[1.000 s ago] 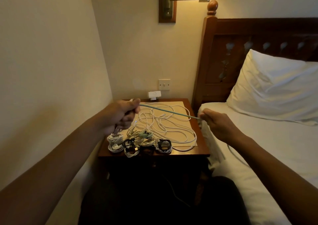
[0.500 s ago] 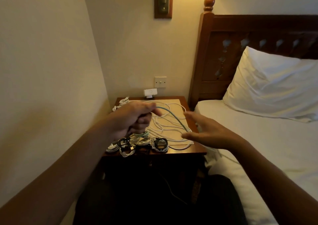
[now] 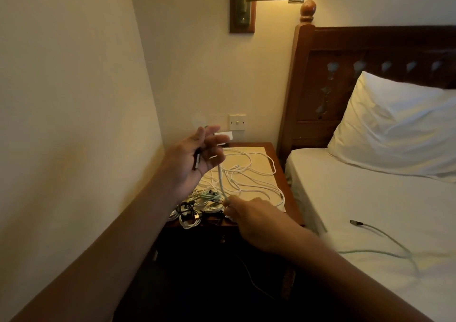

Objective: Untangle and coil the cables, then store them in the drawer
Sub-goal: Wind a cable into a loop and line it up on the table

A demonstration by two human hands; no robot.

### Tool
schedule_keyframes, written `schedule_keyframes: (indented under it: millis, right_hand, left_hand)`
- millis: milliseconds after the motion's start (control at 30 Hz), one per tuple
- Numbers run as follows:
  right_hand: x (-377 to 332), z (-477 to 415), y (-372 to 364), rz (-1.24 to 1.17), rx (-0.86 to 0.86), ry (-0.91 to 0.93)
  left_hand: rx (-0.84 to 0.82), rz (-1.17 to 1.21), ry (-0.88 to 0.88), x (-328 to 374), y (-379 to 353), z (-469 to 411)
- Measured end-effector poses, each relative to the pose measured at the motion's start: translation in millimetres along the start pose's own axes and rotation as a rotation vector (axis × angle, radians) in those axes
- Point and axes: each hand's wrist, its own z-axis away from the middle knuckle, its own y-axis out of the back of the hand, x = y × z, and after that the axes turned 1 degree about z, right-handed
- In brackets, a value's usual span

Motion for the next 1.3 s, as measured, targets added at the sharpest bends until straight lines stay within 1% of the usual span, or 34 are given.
schedule_keyframes:
  millis: [67,100,167,200,233,300,367,467,533,600,667,733,767,833,867,933,1000,1033,1067,1133,1200,1267,1300]
  right_hand:
    - [-24,11,11,0.029,-0.06,0.064]
    - [-34,16,20,0.066,-0.041,0.099]
    - [-45,22,43,0.129,0.069,0.148]
    - [-46,22,55,0.116,0.133,0.151]
    - [-43,20,67,0.085,0.201,0.145]
    - [-31,12,87,0.064,0.343,0.129]
    - [-17,3,97,0.027,0.423,0.121]
    - [4,-6,98,-0.195,0.505,0.124]
    - [20,-12,88,-0.304,0.515,0.09]
    - [34,-14,72,-0.325,0.512,0.055]
    - [43,-15,53,-0.311,0.473,0.007]
    - [43,-12,31,-0.271,0.382,-0.033]
    - [39,-9,21,-0.238,0.335,-0.034]
    - [19,1,6,-0.18,0.258,0.03]
    - [4,6,3,-0.145,0.221,0.076]
    - [-22,11,8,-0.092,0.163,0.156]
    - [-36,12,29,-0.025,0.18,0.189]
    - [-36,9,43,0.001,0.222,0.192]
    - [-32,6,58,0.007,0.279,0.187]
    - [-18,-3,88,-0.045,0.376,0.164]
    - [2,-13,103,-0.119,0.402,0.165]
    - [25,-21,101,-0.17,0.411,0.152]
    - [39,-26,97,-0.19,0.424,0.13]
  left_hand:
    - [0.016,-0.197,-0.064,-7,1,-1]
    - [0.011,-0.33,-0.087,-12,3,0]
    - [-0.024,-0.61,-0.093,-20,8,6]
    - [-0.052,-0.722,-0.073,-23,11,10]
    - [-0.089,-0.783,-0.043,-24,12,14]
    - [-0.172,-0.761,0.031,-26,11,22]
    - [-0.199,-0.699,0.087,-26,5,30]
    - [-0.239,-0.58,0.139,-20,1,39]
    - [-0.277,-0.403,0.174,-12,2,41]
    - [-0.276,-0.214,0.164,-3,4,37]
    - [-0.242,-0.08,0.097,4,6,28]
    - [-0.169,-0.037,0.016,11,8,19]
    - [-0.116,-0.047,-0.025,12,8,14]
    - [-0.012,-0.121,-0.111,8,7,6]
    - [0.018,-0.2,-0.149,4,5,4]
    - [0.057,-0.446,-0.191,-7,2,3]
    - [0.067,-0.724,-0.149,-17,5,7]
    - [0.044,-0.819,-0.104,-20,10,10]
    - [-0.004,-0.86,-0.051,-21,14,14]
    - [-0.13,-0.809,0.066,-21,19,23]
    - [-0.21,-0.68,0.159,-15,23,32]
    - [-0.273,-0.574,0.184,-2,29,38]
    - [-0.274,-0.546,0.157,6,36,37]
